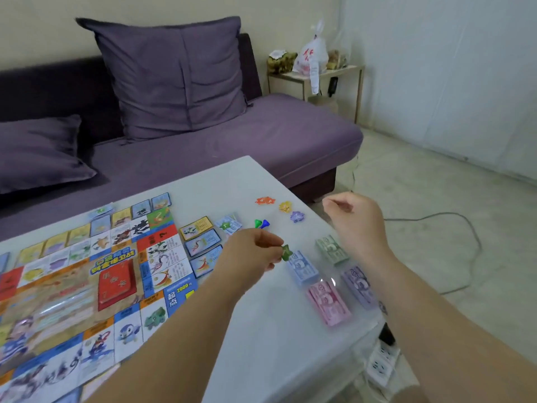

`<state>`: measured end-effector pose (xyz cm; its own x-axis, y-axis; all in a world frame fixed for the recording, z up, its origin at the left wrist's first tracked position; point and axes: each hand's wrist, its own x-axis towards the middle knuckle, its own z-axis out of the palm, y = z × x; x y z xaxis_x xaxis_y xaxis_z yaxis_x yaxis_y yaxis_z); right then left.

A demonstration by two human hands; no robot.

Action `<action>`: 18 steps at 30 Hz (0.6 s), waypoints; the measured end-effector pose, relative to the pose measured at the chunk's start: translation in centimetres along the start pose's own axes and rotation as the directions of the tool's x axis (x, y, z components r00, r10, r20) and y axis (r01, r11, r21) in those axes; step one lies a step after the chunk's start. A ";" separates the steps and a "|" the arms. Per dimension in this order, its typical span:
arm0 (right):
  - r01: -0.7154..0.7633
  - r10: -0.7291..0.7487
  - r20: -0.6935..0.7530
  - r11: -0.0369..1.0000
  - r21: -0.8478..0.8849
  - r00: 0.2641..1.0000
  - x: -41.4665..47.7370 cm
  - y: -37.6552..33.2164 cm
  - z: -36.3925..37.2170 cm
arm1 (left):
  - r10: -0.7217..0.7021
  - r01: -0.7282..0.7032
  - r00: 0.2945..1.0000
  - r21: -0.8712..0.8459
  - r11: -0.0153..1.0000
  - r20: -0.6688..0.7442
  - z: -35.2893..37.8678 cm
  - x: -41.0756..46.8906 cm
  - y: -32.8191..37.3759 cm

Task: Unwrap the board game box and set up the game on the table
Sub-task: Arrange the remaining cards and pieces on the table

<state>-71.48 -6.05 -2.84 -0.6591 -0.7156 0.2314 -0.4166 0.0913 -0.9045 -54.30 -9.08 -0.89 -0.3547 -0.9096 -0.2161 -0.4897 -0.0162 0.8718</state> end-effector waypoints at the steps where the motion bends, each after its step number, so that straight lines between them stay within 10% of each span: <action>1: 0.001 -0.001 -0.028 1.000 0.004 1.000 0.3 0.3 -0.3 | 0.010 -0.010 1.000 0.010 1.000 -0.002 0.5 1.0 0.4; 18: -0.050 0.051 -0.017 0.996 0.076 0.999 2.0 2.0 -0.6 | 0.223 -0.223 0.972 0.573 0.789 0.071 6.5 10.7 2.2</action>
<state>-73.95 -6.88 -4.00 -0.6900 -0.6982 0.1907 -0.3344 0.0738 -0.9396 -64.33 -16.10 -4.15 -0.5107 -0.8585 -0.0475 -0.7635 0.4274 0.4842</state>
